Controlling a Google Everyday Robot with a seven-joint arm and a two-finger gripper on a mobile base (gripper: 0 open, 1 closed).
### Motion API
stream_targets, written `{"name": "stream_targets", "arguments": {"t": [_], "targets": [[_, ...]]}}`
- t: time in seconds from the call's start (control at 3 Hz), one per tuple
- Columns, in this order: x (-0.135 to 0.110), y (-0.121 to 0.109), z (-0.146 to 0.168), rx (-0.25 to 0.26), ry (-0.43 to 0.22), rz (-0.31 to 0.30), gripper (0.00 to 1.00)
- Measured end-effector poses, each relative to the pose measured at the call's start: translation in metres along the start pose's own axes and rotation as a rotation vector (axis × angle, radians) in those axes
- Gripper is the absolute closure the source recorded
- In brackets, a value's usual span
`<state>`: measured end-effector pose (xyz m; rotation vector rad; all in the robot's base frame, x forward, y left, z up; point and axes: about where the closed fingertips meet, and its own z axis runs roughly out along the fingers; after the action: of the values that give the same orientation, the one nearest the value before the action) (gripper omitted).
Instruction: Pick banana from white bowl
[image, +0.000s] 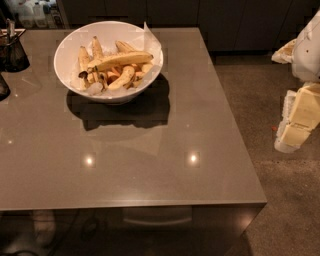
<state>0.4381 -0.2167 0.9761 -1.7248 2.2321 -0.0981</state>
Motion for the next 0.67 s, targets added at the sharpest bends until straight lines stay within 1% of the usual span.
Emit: {"name": "stream_targets", "arguments": {"t": [0.67], "targets": [[-0.0007,-0.0007,-0.0002,0.0,0.0,-0.001,0.0]]}}
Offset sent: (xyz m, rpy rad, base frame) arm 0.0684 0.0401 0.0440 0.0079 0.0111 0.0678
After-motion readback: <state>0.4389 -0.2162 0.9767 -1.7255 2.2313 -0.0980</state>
